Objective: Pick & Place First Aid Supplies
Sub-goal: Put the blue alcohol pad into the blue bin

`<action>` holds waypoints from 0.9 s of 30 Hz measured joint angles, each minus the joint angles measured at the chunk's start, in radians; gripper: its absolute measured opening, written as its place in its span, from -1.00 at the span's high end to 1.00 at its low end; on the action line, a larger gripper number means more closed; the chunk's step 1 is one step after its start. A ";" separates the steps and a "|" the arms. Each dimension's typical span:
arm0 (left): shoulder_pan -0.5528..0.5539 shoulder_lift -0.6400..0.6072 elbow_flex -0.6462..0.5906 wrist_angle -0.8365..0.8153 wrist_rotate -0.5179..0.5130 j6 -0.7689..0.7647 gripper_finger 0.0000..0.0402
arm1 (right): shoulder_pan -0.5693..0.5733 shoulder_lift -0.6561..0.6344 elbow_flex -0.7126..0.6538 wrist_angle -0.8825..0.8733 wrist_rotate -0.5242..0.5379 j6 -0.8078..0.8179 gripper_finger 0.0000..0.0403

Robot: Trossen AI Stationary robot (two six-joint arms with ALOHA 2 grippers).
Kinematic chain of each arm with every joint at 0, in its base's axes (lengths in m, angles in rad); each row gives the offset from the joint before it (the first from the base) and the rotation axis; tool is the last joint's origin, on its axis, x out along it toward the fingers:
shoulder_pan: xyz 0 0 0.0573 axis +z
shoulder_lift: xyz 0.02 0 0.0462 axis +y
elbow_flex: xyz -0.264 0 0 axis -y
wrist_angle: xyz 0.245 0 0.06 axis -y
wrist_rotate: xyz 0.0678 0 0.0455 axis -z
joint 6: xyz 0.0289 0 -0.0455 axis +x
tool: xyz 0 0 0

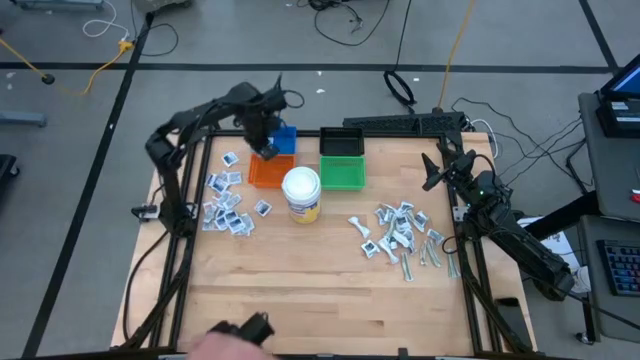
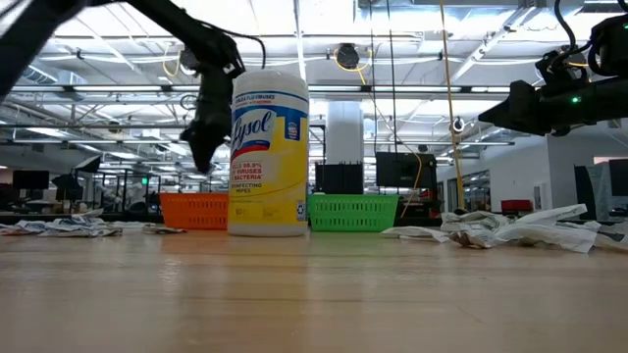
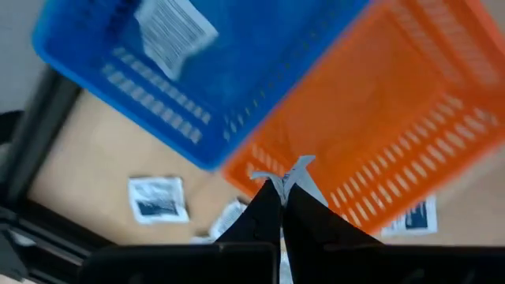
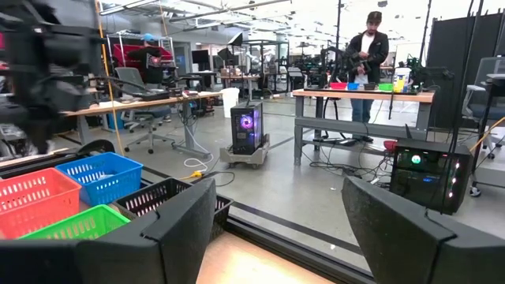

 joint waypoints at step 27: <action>0.016 0.282 0.198 0.094 -0.035 -0.022 0.72 | 0.000 0.000 0.000 0.000 0.000 0.000 -0.34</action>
